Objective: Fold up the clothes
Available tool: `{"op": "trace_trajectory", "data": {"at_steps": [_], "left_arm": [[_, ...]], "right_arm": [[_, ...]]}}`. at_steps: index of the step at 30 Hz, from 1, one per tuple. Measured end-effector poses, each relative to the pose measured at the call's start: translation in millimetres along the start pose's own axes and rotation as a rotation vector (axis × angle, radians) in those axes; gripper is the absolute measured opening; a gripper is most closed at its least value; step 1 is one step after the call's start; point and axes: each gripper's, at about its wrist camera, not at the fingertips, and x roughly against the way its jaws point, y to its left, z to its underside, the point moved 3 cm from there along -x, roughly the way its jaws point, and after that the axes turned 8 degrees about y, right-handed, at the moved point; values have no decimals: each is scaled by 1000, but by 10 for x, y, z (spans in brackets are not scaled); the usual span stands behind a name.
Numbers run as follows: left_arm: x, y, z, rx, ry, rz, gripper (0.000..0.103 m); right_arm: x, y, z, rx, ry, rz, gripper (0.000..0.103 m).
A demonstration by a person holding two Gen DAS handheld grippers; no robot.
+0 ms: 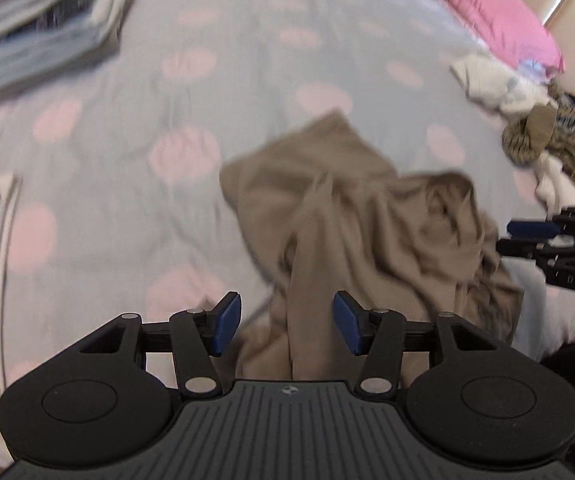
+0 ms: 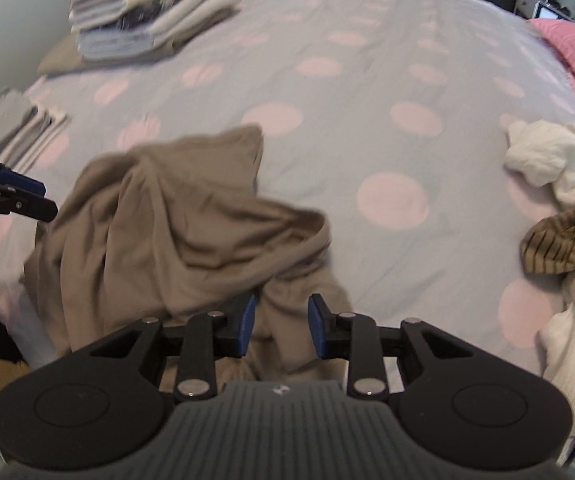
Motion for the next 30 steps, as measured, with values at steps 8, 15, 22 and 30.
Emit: {"op": "trace_trajectory", "data": {"at_steps": [8,15,22,30], "left_arm": [[-256,-8,87,-25,72,-33,47],[-272,-187,116,-90,59,-3,13],[12,-349,149,-165,-75,78,3],[-4,-330,234,-190,-62,34,22]], "right_arm": [[-174,44,87,3,59,-21,36],[-343,-85,154,-21,95,45,4],[-131,-444,76,-142,45,227,1],[-11,-1143,205,-328,58,416,1]]}}
